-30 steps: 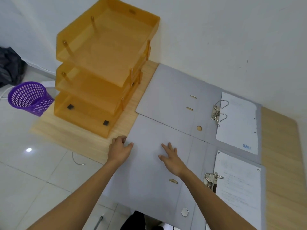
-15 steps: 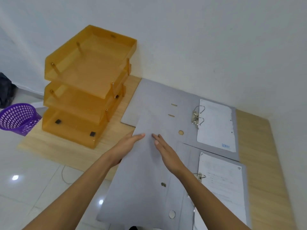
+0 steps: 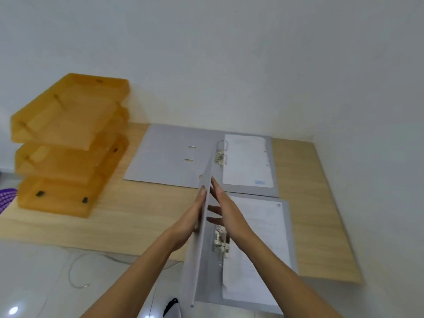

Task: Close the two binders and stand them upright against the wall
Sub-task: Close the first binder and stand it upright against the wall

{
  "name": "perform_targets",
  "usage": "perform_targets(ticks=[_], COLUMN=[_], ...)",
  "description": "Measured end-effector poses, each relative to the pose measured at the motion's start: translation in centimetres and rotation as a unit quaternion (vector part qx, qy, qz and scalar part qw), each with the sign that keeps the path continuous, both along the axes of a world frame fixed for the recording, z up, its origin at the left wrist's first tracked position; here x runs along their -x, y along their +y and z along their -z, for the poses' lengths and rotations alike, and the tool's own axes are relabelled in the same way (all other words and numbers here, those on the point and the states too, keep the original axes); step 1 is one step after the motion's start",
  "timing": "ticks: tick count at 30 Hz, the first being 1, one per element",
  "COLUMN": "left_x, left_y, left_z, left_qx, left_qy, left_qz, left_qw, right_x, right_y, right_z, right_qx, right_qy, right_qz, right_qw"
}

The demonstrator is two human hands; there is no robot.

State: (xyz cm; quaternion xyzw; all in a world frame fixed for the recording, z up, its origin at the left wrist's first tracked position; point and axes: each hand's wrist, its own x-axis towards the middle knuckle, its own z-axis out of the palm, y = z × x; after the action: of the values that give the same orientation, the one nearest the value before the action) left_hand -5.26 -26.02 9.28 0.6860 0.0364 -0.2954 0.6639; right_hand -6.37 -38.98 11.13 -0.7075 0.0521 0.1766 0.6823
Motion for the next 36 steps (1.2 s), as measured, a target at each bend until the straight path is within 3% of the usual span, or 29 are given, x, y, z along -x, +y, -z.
perform_targets(ticks=[4,9,13,16,22,27,32,36], left_x=[2.1,4.3,6.8,7.6,7.5,7.4,7.4,7.7], left_y=[-4.2,-6.5,-7.3,-6.7,-6.7,-7.2,-7.1,-7.6], left_z=[2.6,7.3,8.5,9.7,10.8,11.1,11.3,11.2], left_qx=[-0.142,-0.349,-0.437,-0.451,-0.347,-0.343,-0.342,-0.379], left_qy=[-0.053,-0.112,-0.095,-0.087,0.02,0.046,0.041,0.03], left_qz=[0.045,0.129,0.113,0.082,-0.071,-0.09,-0.098,-0.085], left_qw=[0.987,0.922,0.887,0.885,0.935,0.934,0.934,0.921], right_x=[2.5,5.0,6.9,8.0,7.9,7.6,7.2,6.6], right_y=[-5.7,-11.9,-16.1,-18.1,-20.0,-19.8,-18.1,-16.6], right_z=[-0.5,0.9,3.6,5.8,9.6,12.4,13.5,14.4], right_qx=[-0.008,0.15,0.193,0.212,0.265,0.319,0.433,0.424], right_qy=[0.006,-0.042,-0.017,0.007,0.084,0.117,0.075,0.087], right_qz=[0.06,0.071,0.085,0.087,0.045,-0.007,-0.051,-0.125], right_qw=[0.998,0.985,0.977,0.973,0.96,0.941,0.897,0.893])
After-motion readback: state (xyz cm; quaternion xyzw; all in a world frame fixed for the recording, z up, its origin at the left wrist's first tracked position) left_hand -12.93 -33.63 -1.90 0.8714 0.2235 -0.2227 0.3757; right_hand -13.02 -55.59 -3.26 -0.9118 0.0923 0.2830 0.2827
